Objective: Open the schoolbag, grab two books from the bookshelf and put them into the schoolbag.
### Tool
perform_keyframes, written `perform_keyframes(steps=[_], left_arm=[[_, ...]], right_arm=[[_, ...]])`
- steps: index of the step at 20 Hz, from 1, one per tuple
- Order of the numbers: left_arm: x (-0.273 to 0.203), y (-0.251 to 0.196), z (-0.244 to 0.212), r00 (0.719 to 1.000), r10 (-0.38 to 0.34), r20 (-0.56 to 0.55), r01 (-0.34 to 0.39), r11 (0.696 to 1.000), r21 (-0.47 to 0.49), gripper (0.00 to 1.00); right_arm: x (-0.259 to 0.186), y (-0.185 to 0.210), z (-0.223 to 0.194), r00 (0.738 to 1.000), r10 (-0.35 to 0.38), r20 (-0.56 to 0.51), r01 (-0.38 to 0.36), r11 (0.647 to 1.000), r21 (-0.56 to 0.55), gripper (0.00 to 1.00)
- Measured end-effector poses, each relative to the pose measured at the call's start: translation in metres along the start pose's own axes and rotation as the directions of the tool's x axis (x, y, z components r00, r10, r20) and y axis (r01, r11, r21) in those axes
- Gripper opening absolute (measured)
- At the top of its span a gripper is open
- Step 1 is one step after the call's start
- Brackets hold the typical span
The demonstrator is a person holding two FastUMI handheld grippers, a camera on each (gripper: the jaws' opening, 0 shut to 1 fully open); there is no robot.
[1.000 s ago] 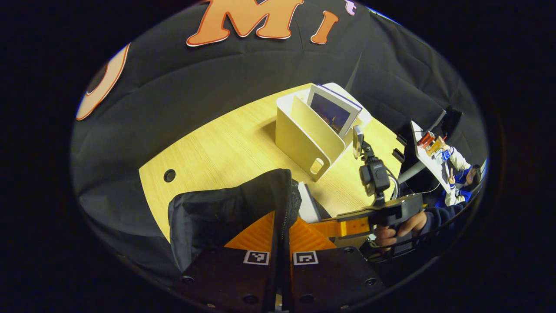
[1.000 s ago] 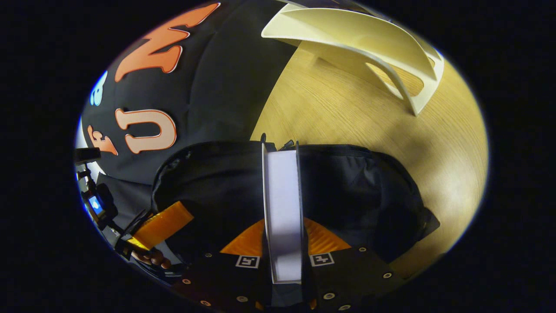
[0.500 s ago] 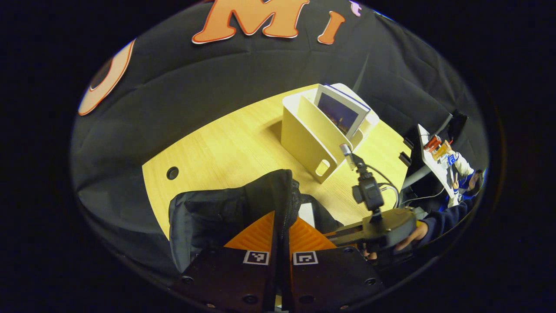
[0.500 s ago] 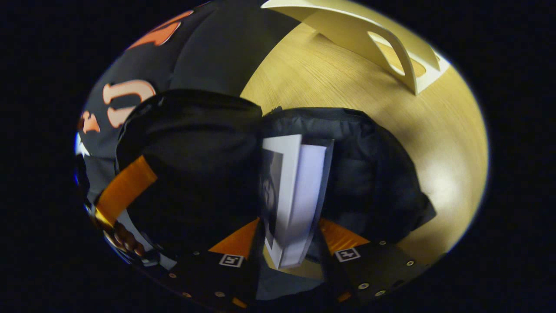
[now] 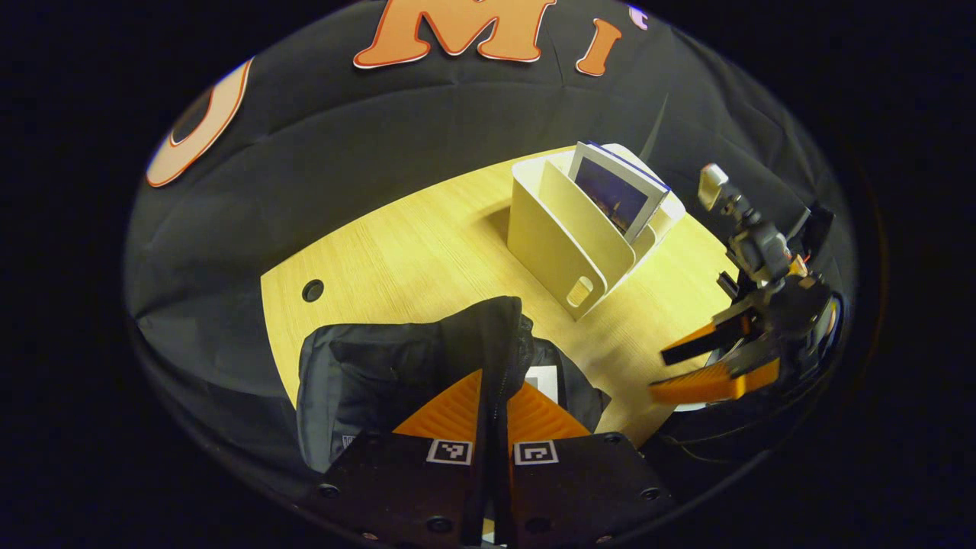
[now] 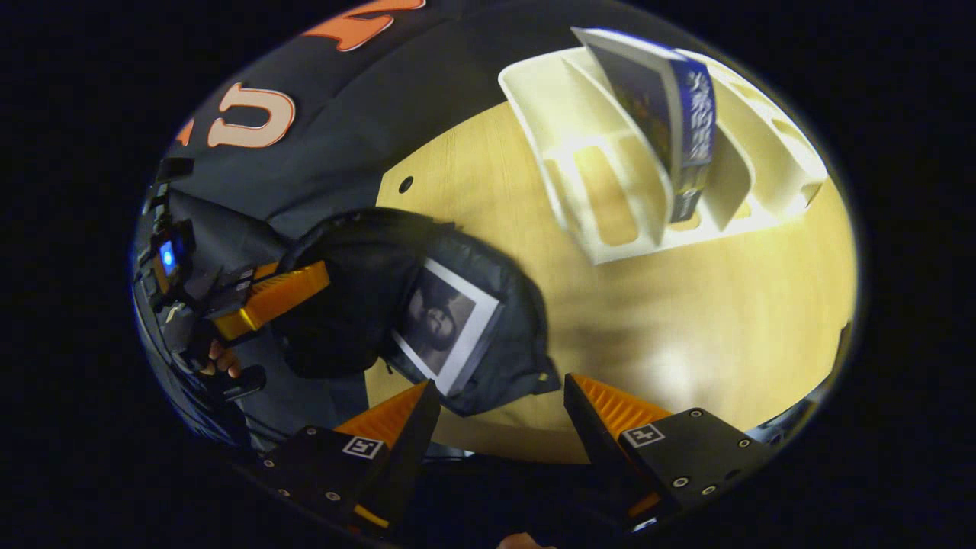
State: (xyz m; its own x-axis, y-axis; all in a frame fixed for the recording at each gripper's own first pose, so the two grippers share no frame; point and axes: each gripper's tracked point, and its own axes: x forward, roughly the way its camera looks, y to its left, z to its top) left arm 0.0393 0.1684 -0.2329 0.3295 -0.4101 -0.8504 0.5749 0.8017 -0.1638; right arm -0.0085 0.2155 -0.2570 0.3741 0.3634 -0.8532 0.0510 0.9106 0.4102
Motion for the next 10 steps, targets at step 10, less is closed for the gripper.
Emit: perform_keyframes(steps=[10], left_arm=[[0.007, 0.000, -0.005, 0.999, 0.052, -0.014, -0.053, 0.994, -0.097, 0.06]], right_arm=[[-0.109, -0.070, 0.119, 0.980, -0.186, 0.068, 0.196, 0.957, -0.214, 0.97]])
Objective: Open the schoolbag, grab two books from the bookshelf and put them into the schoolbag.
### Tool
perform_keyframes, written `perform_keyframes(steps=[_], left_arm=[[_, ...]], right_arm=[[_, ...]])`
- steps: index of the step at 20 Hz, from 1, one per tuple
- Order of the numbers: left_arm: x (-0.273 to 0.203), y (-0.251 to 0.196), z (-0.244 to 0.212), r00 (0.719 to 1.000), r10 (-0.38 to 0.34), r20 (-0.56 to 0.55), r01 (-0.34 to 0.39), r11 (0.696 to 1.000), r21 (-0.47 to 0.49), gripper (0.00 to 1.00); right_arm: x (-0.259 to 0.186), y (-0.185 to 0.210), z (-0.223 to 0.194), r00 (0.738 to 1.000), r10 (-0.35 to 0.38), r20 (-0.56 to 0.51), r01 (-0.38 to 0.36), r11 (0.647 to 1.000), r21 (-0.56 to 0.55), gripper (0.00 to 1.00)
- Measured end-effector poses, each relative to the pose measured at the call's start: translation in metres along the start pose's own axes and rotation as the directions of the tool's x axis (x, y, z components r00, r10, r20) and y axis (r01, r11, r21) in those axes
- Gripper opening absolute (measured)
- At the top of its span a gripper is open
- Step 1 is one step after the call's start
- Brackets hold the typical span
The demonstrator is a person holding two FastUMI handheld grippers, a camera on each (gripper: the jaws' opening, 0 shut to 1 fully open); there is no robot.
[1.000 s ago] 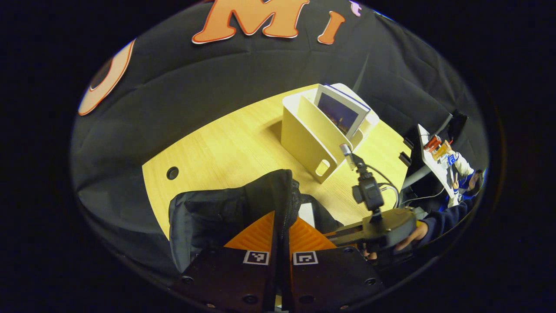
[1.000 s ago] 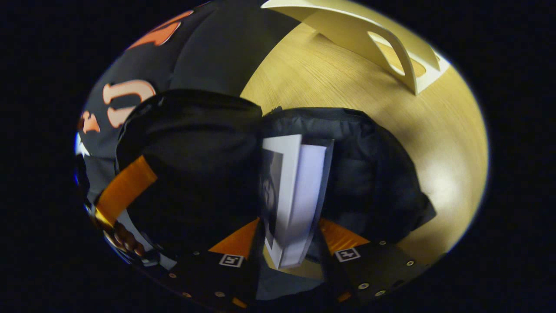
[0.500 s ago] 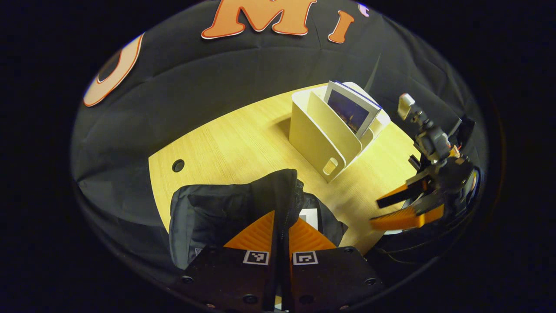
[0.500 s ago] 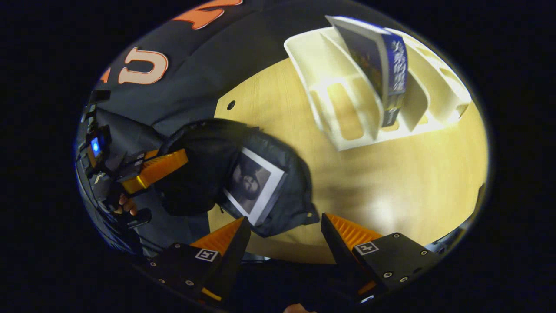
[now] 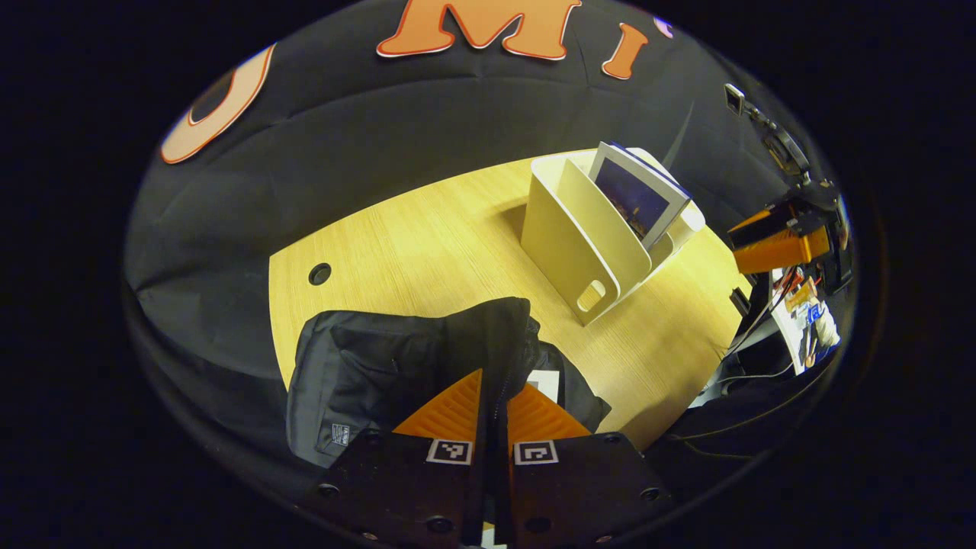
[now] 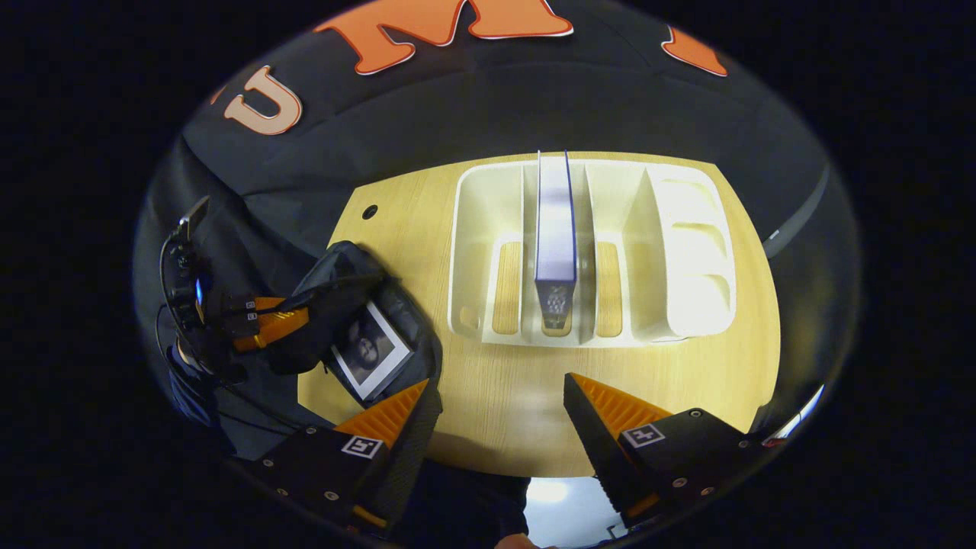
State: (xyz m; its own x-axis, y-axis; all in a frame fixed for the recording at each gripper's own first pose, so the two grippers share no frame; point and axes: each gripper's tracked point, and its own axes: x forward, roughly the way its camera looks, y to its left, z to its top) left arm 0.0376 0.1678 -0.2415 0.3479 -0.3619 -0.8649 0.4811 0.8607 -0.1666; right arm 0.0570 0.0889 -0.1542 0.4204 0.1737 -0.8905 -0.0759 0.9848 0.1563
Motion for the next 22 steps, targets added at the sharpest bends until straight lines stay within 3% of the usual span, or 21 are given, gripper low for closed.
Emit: perform_keyframes(steps=[8, 12, 17, 22], left_arm=[[-0.003, 0.000, -0.004, 0.997, 0.065, -0.029, -0.067, 0.996, -0.055, 0.06], [-0.004, -0.003, -0.010, 0.995, 0.084, -0.050, -0.088, 0.992, -0.088, 0.06], [-0.006, -0.004, -0.012, 0.990, 0.117, -0.074, -0.125, 0.987, -0.105, 0.06], [-0.006, -0.005, -0.013, 0.986, 0.134, -0.095, -0.145, 0.982, -0.122, 0.06]], right_arm=[[0.026, -0.028, 0.087, 0.999, -0.032, -0.029, 0.030, 0.997, -0.073, 0.97], [0.049, -0.030, 0.098, 0.995, -0.005, -0.103, 0.001, 0.999, -0.044, 0.98], [0.079, -0.039, 0.106, 0.984, -0.020, -0.177, 0.015, 0.999, -0.029, 0.97], [0.099, -0.044, 0.109, 0.975, -0.027, -0.221, 0.028, 1.000, -0.001, 0.78]])
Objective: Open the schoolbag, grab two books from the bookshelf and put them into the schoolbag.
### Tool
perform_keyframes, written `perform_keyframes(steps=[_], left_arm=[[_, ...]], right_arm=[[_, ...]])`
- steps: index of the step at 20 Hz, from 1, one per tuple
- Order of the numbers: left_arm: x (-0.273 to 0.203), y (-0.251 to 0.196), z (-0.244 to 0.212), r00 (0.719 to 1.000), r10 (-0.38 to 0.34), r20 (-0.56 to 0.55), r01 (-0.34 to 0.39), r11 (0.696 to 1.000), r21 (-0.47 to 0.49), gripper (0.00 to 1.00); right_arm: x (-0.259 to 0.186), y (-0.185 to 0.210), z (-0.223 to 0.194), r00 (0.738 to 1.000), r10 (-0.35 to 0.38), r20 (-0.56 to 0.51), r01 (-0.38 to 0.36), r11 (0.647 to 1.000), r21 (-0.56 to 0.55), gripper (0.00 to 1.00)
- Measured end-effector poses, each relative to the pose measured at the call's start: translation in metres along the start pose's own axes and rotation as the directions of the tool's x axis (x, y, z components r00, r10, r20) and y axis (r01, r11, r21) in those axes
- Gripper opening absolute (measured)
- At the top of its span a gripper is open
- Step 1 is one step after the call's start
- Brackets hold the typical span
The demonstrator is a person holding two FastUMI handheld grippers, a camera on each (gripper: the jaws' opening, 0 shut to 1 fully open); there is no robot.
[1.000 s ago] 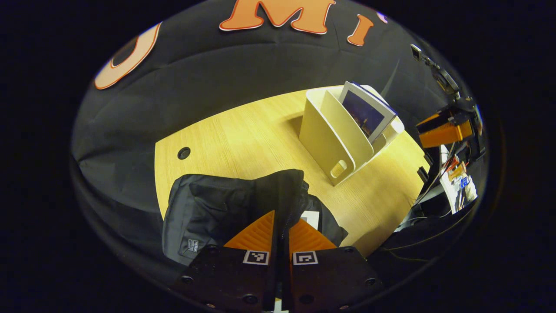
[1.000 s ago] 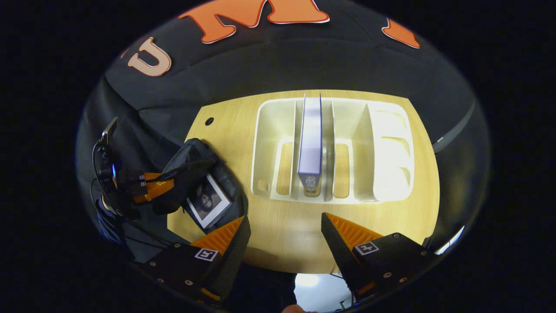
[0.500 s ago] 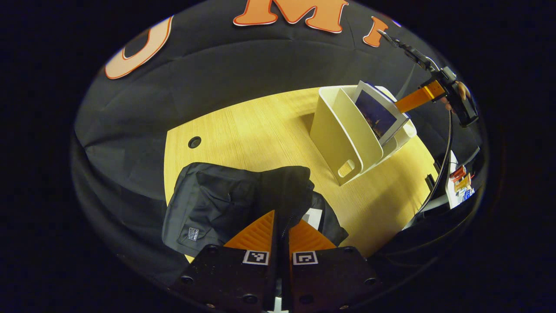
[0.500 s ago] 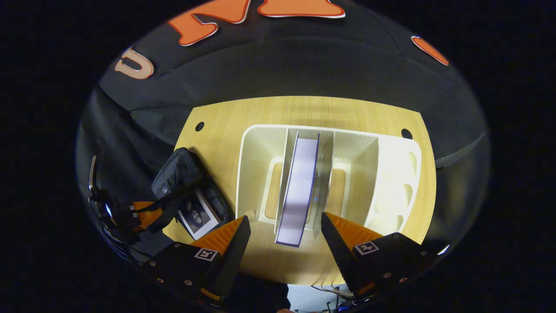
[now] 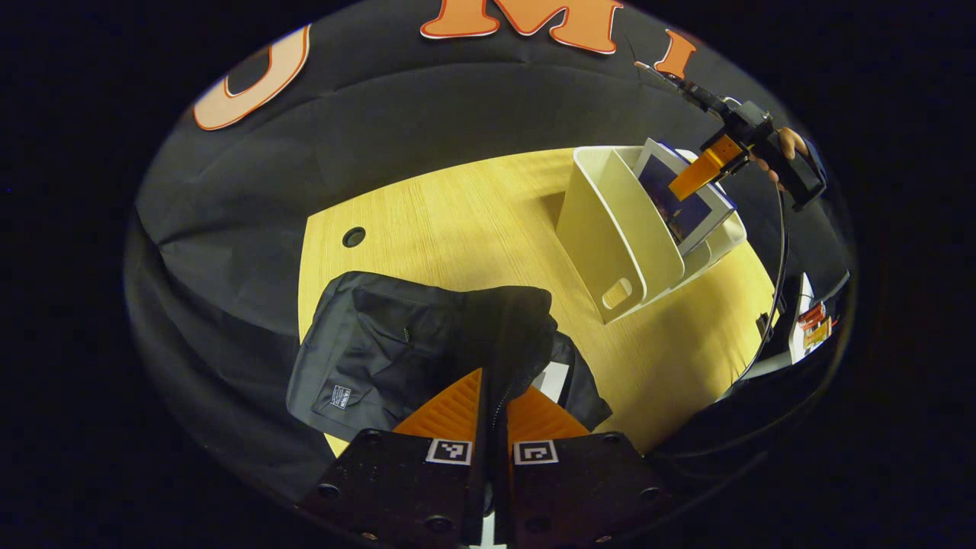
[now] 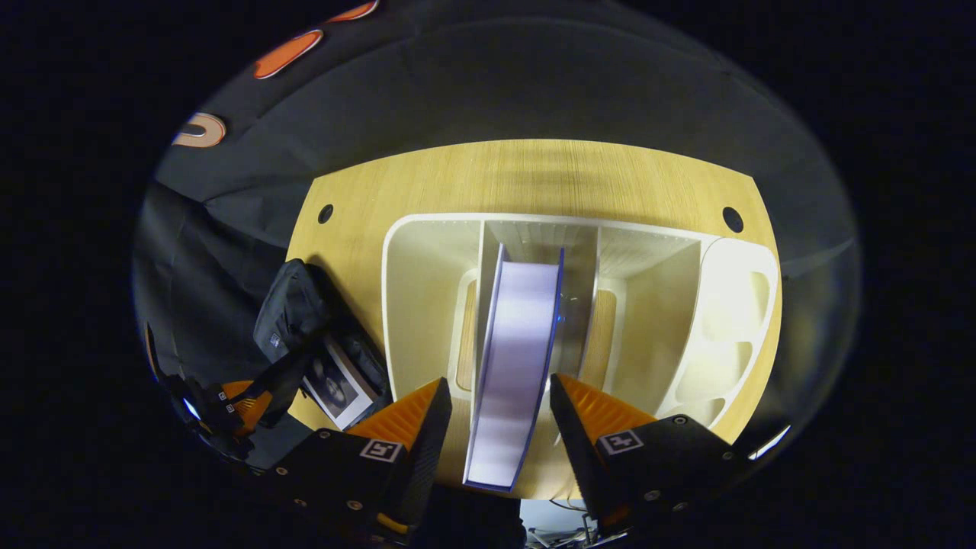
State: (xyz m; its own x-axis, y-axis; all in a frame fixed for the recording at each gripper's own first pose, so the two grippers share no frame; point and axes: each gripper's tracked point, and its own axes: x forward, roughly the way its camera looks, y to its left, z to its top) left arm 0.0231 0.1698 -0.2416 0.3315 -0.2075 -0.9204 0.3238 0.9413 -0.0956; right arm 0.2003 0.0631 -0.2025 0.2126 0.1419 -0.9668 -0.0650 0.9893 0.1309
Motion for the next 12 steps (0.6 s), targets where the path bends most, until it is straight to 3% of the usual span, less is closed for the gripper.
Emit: perform_keyframes(steps=[4, 9, 10, 11, 12], left_arm=[[-0.002, -0.001, 0.000, 1.000, 0.014, -0.012, -0.014, 1.000, -0.007, 0.06], [-0.001, 0.002, 0.001, 1.000, 0.017, -0.007, -0.017, 1.000, -0.004, 0.06], [0.001, 0.001, 0.002, 1.000, 0.009, -0.007, -0.009, 1.000, 0.005, 0.06], [0.001, 0.001, 0.001, 1.000, 0.001, -0.012, -0.001, 1.000, 0.013, 0.06], [0.000, 0.001, 0.002, 1.000, -0.003, -0.011, 0.003, 1.000, 0.026, 0.06]], right_arm=[[0.005, -0.006, 0.002, 1.000, -0.027, -0.015, 0.027, 1.000, 0.015, 0.55], [0.003, -0.021, 0.001, 0.994, -0.111, 0.000, 0.111, 0.993, 0.045, 0.40], [-0.002, -0.020, -0.003, 0.994, -0.112, 0.001, 0.112, 0.992, 0.062, 0.27], [-0.007, -0.020, -0.006, 0.993, -0.114, 0.006, 0.114, 0.991, 0.074, 0.36], [-0.014, -0.018, -0.009, 0.993, -0.120, 0.018, 0.118, 0.989, 0.084, 0.36]])
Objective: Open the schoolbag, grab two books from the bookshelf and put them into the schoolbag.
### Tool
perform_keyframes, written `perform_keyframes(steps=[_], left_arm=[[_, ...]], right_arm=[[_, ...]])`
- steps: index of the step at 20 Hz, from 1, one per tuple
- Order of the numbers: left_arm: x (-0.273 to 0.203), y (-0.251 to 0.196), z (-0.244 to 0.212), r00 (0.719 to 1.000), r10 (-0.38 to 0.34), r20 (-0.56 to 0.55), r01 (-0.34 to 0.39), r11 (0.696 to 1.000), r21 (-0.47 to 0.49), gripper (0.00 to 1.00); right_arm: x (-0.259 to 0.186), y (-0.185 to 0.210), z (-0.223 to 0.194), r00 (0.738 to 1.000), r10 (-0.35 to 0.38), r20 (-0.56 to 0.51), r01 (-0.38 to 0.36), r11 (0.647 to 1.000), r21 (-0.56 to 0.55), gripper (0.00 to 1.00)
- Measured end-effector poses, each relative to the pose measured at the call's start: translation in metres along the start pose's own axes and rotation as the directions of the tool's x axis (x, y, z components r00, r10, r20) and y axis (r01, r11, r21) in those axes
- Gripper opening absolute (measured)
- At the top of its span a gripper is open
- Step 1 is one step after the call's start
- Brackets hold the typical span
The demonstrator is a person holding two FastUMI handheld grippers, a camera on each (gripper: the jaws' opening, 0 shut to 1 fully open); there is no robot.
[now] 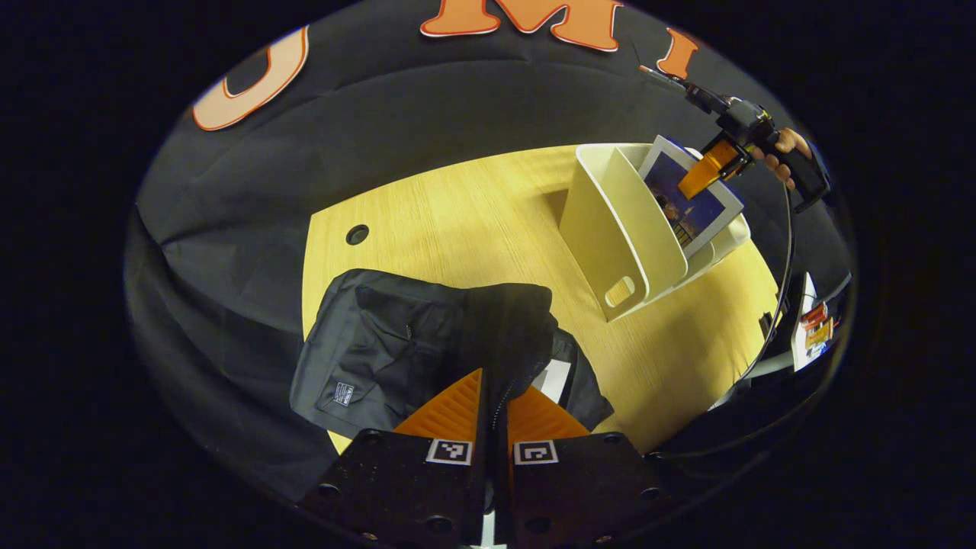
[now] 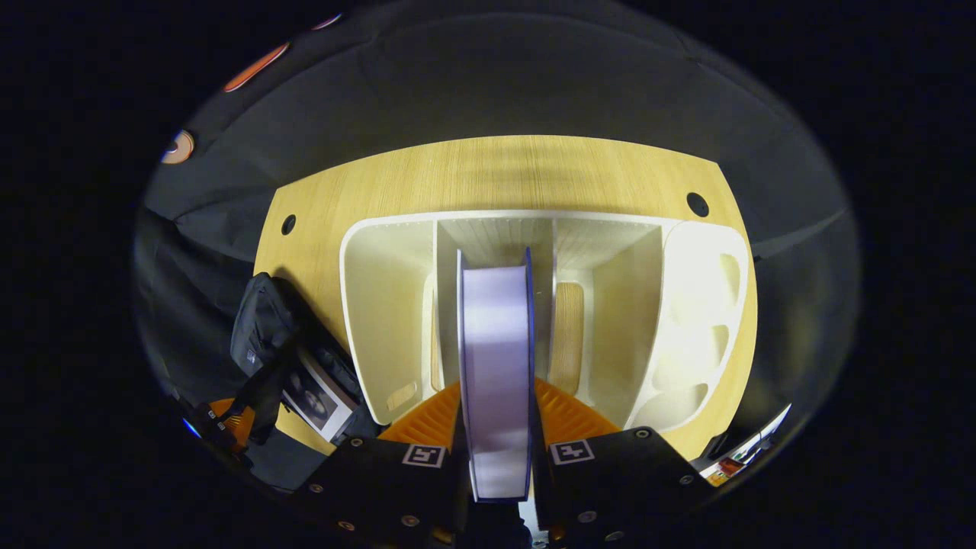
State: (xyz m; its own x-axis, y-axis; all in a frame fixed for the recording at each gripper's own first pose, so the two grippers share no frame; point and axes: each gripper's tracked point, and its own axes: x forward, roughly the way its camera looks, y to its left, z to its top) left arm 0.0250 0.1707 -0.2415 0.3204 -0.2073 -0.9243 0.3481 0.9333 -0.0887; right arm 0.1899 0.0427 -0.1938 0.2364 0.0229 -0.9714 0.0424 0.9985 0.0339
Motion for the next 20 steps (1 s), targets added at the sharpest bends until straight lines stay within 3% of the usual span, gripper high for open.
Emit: perform_keyframes(steps=[10, 11, 12, 13, 14, 20], left_arm=[[-0.008, 0.007, -0.001, 0.996, -0.081, 0.042, 0.074, 0.987, 0.145, 0.06], [-0.009, 0.008, -0.001, 0.995, -0.090, 0.045, 0.082, 0.984, 0.158, 0.10], [-0.010, 0.007, -0.001, 0.994, -0.102, 0.050, 0.092, 0.981, 0.169, 0.06], [-0.011, 0.006, -0.003, 0.992, -0.114, 0.049, 0.104, 0.979, 0.177, 0.10], [-0.012, 0.006, -0.003, 0.991, -0.123, 0.053, 0.110, 0.975, 0.194, 0.06], [-0.013, 0.006, 0.000, 0.984, -0.163, 0.067, 0.142, 0.958, 0.250, 0.06]], right_arm=[[-0.054, 0.011, -0.091, 0.997, -0.051, 0.062, 0.044, 0.993, 0.111, 0.35], [-0.057, 0.013, -0.103, 0.996, -0.056, 0.066, 0.048, 0.991, 0.126, 0.35], [-0.061, 0.014, -0.115, 0.996, -0.059, 0.068, 0.049, 0.988, 0.144, 0.35], [-0.065, 0.016, -0.127, 0.996, -0.058, 0.068, 0.047, 0.986, 0.162, 0.35], [-0.068, 0.019, -0.139, 0.996, -0.056, 0.067, 0.043, 0.982, 0.181, 0.35], [-0.086, 0.045, -0.204, 0.996, -0.016, 0.088, -0.009, 0.959, 0.283, 0.34]])
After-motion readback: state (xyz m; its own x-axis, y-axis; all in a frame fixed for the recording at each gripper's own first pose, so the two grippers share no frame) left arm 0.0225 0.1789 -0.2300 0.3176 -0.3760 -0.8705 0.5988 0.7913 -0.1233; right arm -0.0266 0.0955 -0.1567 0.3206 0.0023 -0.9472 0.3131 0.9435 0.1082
